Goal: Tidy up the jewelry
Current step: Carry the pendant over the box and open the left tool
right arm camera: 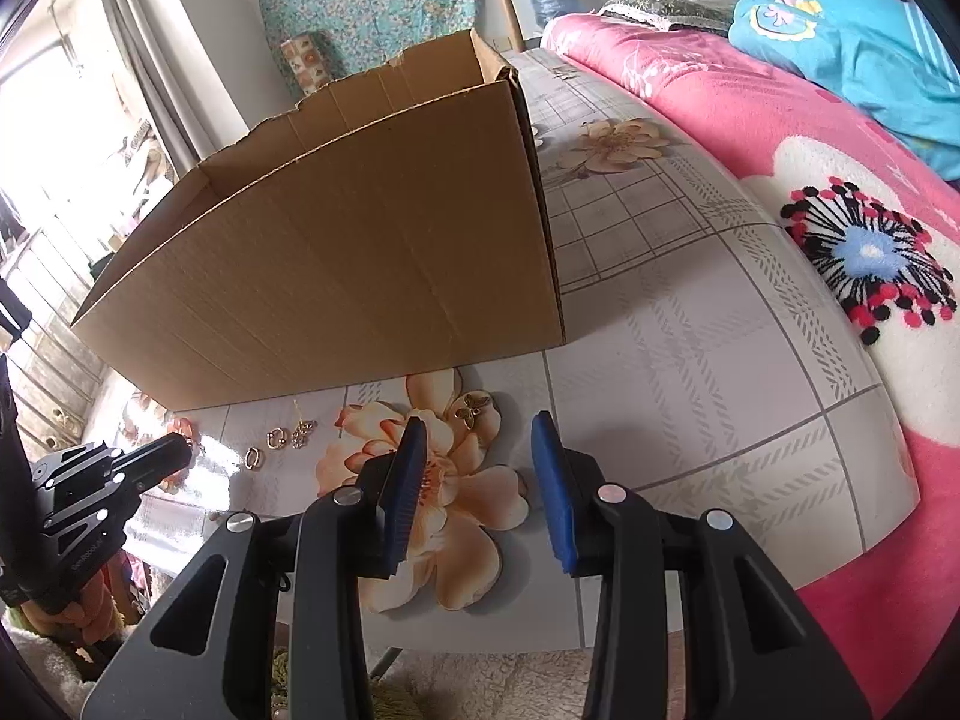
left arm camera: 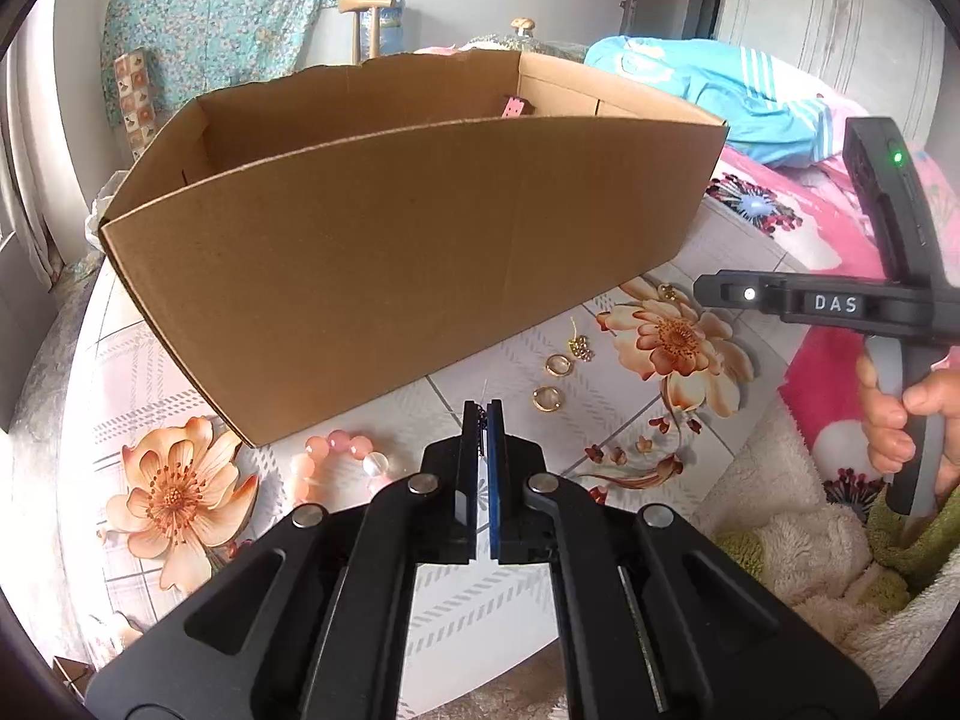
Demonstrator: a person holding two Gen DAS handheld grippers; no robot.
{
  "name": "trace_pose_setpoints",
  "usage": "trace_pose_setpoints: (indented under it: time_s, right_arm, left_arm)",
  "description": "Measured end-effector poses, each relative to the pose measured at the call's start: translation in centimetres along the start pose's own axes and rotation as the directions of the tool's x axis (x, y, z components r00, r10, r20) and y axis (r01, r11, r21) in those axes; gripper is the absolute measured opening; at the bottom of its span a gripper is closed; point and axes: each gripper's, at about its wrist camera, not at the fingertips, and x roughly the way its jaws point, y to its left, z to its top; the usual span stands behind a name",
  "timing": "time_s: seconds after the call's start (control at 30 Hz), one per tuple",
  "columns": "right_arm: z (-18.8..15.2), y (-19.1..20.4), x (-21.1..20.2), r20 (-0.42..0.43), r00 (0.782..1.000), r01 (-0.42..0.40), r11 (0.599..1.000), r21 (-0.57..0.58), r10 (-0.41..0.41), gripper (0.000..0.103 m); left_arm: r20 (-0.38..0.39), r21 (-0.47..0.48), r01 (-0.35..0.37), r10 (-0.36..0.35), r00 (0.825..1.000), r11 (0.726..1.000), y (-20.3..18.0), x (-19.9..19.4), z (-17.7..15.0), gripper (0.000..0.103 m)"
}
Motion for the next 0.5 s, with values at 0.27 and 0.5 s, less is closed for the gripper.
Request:
trace_pose_setpoints:
  time_s: [0.27, 0.5]
  right_arm:
    - [0.3, 1.0, 0.5, -0.019, 1.000, 0.023, 0.997, -0.071, -0.025, 0.043]
    - [1.1, 2.0, 1.4, -0.016, 0.999, 0.041, 0.977, -0.209, -0.045, 0.042]
  left_arm:
    - [0.024, -0.070, 0.052, -0.050, 0.998, 0.996, 0.7, 0.2, -0.1, 0.002]
    - [0.014, -0.071, 0.054, -0.053, 0.998, 0.996, 0.5, 0.8, -0.3, 0.002]
